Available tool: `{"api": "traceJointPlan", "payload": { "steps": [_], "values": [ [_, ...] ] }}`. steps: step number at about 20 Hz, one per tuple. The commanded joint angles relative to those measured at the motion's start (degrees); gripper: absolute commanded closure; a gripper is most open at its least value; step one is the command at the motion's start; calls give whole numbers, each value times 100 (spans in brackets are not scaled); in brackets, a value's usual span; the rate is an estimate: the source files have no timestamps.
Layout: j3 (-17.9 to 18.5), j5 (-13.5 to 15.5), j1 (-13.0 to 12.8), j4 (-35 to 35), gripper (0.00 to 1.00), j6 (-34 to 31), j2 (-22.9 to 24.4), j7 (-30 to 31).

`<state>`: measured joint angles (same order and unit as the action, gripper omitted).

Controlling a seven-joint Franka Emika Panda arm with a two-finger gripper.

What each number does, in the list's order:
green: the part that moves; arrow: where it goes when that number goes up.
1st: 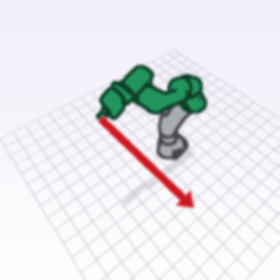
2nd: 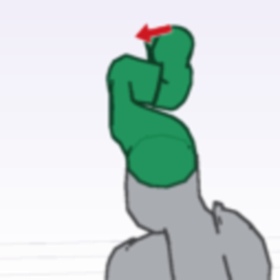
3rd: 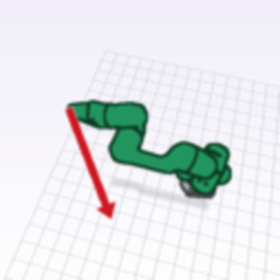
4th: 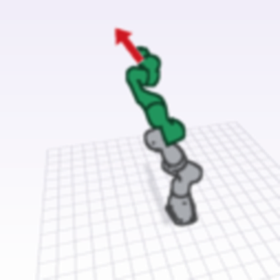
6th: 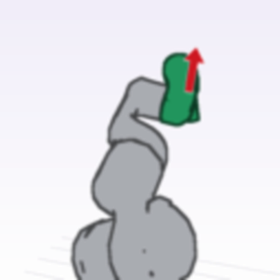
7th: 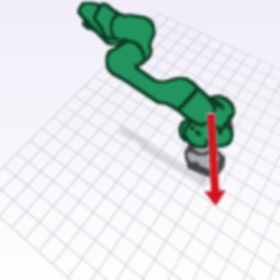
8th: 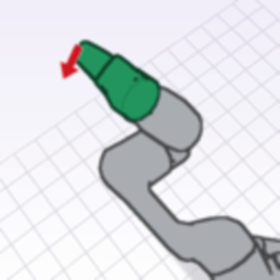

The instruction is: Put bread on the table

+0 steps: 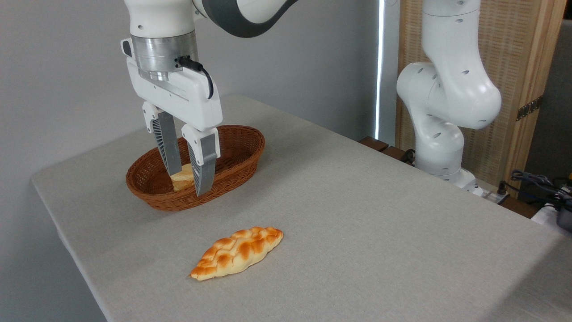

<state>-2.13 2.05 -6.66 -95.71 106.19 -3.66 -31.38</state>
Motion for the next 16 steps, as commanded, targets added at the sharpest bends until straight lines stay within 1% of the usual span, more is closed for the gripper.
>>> {"api": "traceJointPlan", "payload": {
  "steps": [1, 13, 16],
  "values": [
    [-191, 41, 121, -27, 0, -107, 41, -97],
    [-191, 41, 121, -27, 0, -107, 41, -88],
    [-261, 41, 121, -27, 0, -107, 32, -79]
  ]
}}
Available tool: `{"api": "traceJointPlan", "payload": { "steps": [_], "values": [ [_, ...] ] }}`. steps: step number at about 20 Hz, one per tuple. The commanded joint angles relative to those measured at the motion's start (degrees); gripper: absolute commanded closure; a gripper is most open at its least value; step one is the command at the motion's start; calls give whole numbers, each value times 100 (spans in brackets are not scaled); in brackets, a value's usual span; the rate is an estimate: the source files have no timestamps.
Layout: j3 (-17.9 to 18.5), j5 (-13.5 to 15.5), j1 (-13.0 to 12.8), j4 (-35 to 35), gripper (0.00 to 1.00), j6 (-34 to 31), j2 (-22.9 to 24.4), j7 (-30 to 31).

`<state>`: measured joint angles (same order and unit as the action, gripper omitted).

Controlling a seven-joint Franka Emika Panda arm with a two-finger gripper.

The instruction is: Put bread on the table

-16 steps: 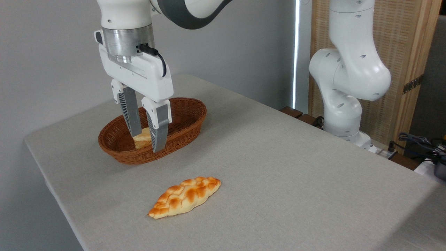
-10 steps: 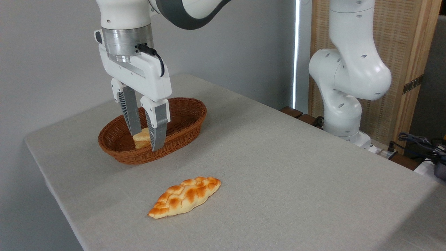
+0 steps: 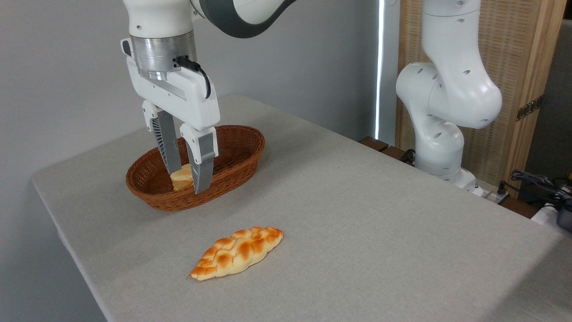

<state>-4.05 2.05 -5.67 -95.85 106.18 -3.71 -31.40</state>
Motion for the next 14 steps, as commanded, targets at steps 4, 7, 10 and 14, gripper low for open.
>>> {"api": "traceJointPlan", "payload": {
  "steps": [4, 7, 10, 14],
  "values": [
    [-88, 33, 14, -31, 0, -115, 29, -77],
    [-167, 24, 14, -31, 0, -168, -15, -86],
    [-254, 33, -39, -39, 0, -274, -77, -68],
    [-474, 182, -74, -162, 0, -203, -86, -68]
  ]
}}
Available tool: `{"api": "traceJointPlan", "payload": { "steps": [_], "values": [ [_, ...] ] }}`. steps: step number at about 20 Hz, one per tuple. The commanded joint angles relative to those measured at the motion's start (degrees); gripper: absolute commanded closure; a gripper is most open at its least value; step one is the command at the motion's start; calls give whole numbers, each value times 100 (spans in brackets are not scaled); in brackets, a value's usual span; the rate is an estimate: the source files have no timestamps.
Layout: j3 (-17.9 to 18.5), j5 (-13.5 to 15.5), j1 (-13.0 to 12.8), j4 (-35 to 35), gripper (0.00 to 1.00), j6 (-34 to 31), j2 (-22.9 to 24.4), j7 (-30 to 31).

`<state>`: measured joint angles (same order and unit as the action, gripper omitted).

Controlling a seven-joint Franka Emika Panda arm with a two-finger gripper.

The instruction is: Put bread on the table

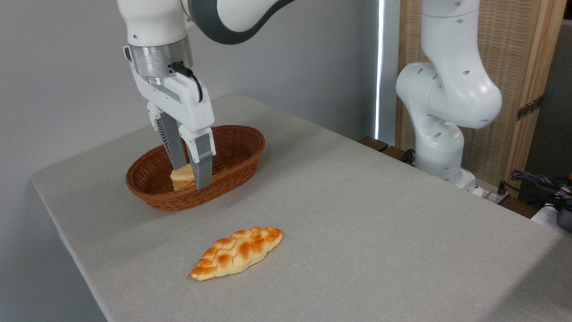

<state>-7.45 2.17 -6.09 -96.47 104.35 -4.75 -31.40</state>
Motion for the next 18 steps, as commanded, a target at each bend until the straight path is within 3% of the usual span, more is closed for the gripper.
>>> {"api": "traceJointPlan", "payload": {
  "steps": [1, 11, 18],
  "values": [
    [-247, 205, -42, -170, 0, -12, 18, -68],
    [-1161, 232, -77, -847, 0, 1078, -113, -68],
    [-1241, 223, -209, -838, 0, 1315, -368, -60]
  ]
}}
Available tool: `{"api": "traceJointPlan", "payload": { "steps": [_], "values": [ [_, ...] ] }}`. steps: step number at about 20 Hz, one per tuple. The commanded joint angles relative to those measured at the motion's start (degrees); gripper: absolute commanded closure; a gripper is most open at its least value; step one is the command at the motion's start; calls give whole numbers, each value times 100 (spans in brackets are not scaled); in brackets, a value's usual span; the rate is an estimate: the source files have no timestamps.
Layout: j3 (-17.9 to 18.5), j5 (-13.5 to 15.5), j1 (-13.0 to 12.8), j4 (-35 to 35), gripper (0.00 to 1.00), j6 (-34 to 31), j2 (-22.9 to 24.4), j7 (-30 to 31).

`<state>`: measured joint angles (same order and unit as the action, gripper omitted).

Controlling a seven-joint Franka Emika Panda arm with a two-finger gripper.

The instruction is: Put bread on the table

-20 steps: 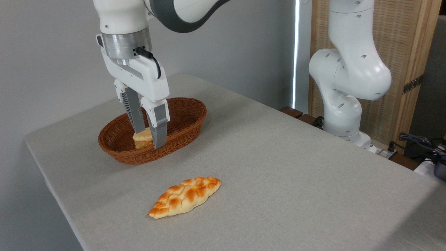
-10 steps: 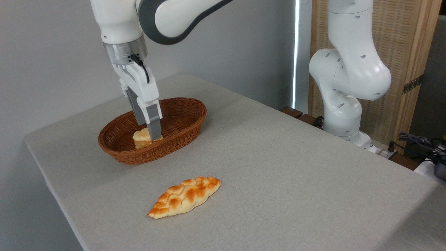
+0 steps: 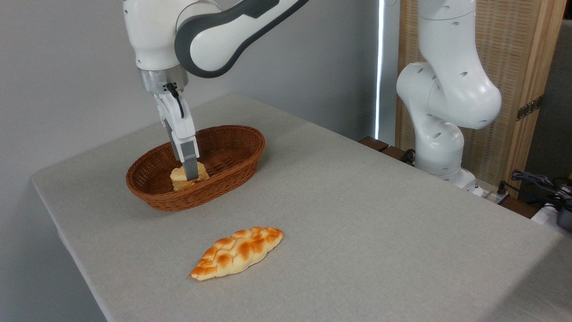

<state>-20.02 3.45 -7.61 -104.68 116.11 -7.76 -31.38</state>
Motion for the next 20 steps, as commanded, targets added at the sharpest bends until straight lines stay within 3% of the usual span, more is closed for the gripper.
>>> {"api": "traceJointPlan", "payload": {
  "steps": [1, 9, 15, 18, 20],
  "values": [
    [15, 95, -56, -17, 0, 184, -111, -61],
    [15, 77, -249, -17, 0, 272, -279, -61],
    [24, -2, -250, -26, 0, 246, -296, -131],
    [24, -370, -250, -26, 0, 220, -296, -114],
    [24, -388, -250, -26, 0, 211, -296, -114]
  ]
}}
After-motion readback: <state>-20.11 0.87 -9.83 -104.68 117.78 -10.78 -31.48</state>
